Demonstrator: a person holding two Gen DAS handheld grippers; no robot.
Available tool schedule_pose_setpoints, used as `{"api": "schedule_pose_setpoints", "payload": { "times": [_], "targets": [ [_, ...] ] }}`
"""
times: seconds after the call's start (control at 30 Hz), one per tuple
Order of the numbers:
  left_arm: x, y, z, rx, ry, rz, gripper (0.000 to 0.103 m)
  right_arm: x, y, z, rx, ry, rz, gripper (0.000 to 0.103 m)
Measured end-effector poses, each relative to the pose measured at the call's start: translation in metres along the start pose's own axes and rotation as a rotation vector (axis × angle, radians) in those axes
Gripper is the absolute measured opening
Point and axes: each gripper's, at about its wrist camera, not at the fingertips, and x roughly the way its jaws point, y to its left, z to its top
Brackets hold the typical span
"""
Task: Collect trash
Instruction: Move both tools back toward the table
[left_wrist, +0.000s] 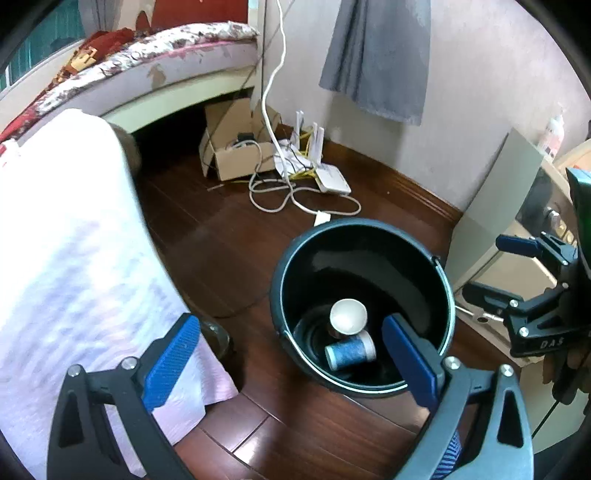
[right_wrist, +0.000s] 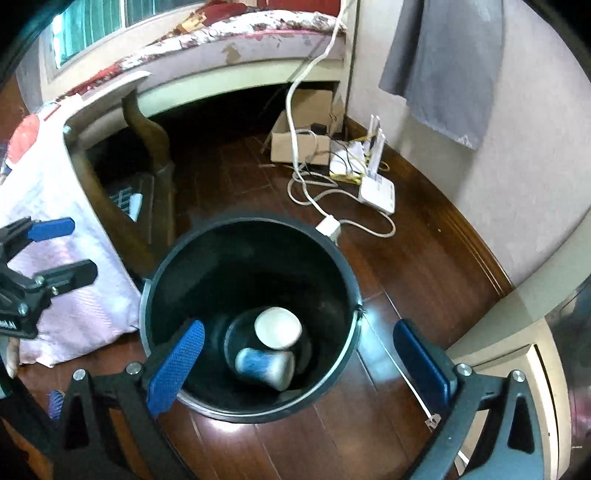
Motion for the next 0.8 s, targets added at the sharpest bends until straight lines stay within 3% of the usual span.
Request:
{"api": "schedule_pose_setpoints", "payload": {
  "times": [0.47,0.8],
  "targets": [
    [-0.075,0.034,-0.006,-0.071,-0.085,0.074,0.100,-0.079,0.069,0.030,-0.039,-0.101,0.059,0.103],
    [-0.138,0.083,-0.022,-0.170,-0.166,0.177,0.101,-0.111,0.137,0.055,-0.090,-0.191,0.139,0.103]
  ]
}}
